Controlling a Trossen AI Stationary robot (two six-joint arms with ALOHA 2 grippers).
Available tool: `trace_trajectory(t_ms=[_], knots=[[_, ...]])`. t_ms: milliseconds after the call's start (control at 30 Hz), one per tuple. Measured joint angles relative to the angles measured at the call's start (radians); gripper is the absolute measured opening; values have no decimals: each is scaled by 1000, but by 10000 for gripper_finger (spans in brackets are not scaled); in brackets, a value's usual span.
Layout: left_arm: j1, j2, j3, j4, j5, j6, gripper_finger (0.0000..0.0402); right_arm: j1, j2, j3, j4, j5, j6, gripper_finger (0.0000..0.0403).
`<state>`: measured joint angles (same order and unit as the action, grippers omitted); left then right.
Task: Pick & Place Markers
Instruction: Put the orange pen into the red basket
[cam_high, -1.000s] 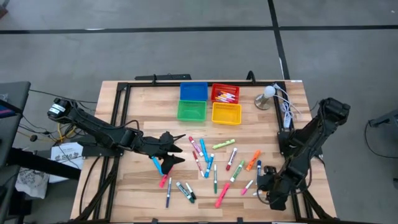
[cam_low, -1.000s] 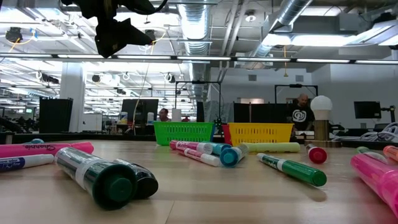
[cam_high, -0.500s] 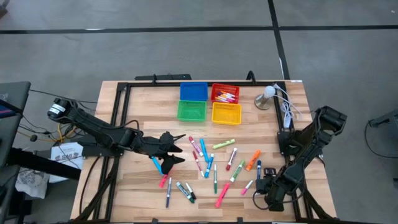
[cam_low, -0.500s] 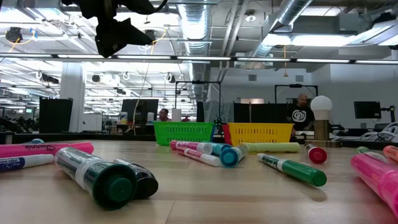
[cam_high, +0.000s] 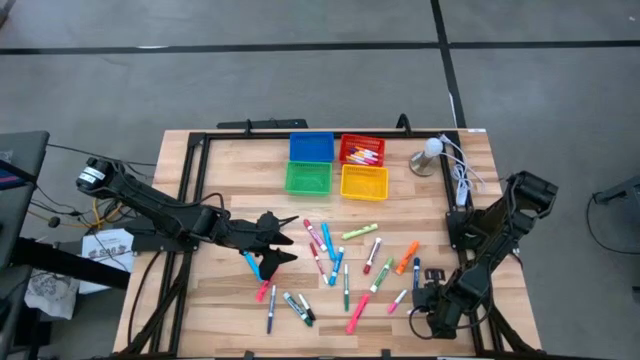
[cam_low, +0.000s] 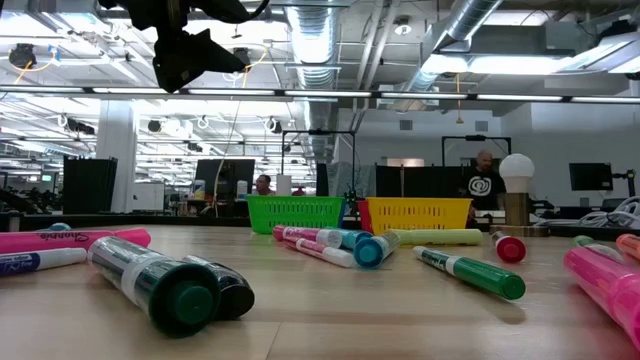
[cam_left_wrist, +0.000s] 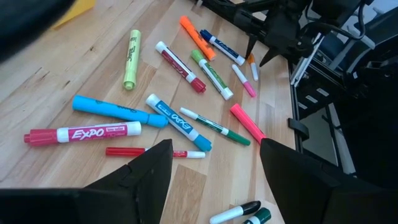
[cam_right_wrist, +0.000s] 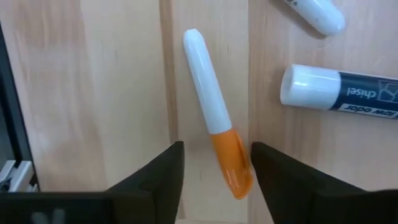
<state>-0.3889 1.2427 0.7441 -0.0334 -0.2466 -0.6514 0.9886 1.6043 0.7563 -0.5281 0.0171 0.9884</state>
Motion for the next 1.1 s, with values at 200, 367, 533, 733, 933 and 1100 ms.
trace_trajectory(t_ms=[200, 367, 533, 733, 933, 1100], knots=[[0, 0, 0, 0, 0, 0, 242, 0, 1, 0, -11, 10, 0, 140], [0, 0, 0, 0, 0, 0, 242, 0, 2, -1, -18, 17, 7, 108], [0, 0, 0, 0, 0, 0, 242, -1, 2, -2, -22, 19, 7, 73], [0, 0, 0, 0, 0, 0, 242, 1, 1, -1, -21, -7, 6, 42], [0, 0, 0, 0, 0, 19, 242, 23, 6, 24, -29, -42, -22, 38], [0, 0, 0, 0, 0, 19, 242, 24, 11, 85, -54, -110, -88, 36]])
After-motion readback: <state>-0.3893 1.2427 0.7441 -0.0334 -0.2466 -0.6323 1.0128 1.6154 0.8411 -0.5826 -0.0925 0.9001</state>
